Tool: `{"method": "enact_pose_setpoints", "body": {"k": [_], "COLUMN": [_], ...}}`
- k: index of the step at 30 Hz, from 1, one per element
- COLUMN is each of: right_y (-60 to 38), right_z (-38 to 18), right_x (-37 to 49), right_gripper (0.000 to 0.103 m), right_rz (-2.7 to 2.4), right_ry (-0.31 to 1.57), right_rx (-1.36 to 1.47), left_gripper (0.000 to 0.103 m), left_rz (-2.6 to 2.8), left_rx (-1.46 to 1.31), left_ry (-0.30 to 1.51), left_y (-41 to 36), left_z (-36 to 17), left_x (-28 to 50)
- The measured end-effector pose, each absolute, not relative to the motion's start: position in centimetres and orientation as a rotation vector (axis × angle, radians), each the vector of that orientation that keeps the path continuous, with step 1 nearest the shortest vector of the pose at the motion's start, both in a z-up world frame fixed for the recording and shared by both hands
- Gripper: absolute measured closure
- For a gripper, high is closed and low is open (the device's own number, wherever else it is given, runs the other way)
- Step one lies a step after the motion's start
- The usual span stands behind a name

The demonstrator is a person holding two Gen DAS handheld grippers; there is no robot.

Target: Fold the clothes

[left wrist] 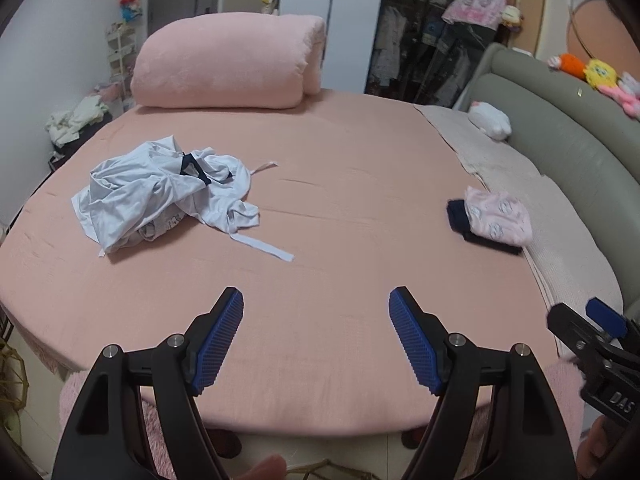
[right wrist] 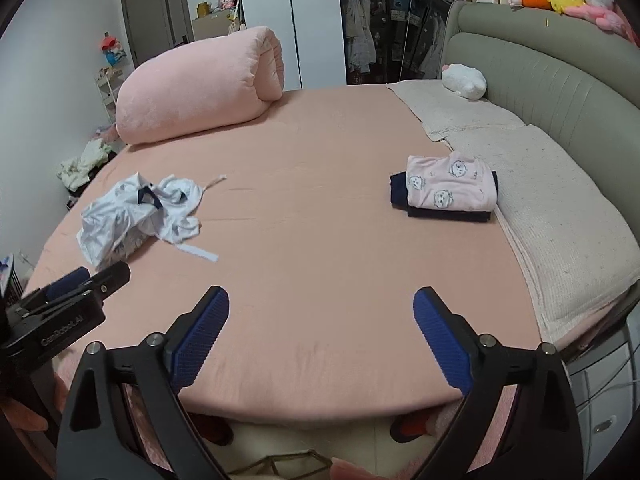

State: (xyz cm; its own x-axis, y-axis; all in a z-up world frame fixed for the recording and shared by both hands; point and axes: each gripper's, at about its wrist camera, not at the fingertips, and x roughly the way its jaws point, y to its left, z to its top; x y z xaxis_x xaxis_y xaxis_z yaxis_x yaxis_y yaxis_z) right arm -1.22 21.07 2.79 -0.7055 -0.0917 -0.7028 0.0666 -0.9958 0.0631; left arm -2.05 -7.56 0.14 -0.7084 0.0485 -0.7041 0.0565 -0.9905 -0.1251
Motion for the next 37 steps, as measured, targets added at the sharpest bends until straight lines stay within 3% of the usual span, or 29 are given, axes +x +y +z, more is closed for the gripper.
{"method": "enact_pose_setpoints", "body": {"k": [37], "right_y": [19.9], "right_z": [0.6], "right_x": [0.6], "right_gripper": [0.008], "right_rz": [-2.804], "right_ry": [-0.066], "right_rx": [1.235], "left_gripper": [0.025], "left_rz": [-2.889], "left_rx": [1.204], "left_ry": [0.233], "left_y": [-6.5], "left_z": [-1.6], "left_x": [-0.3]}}
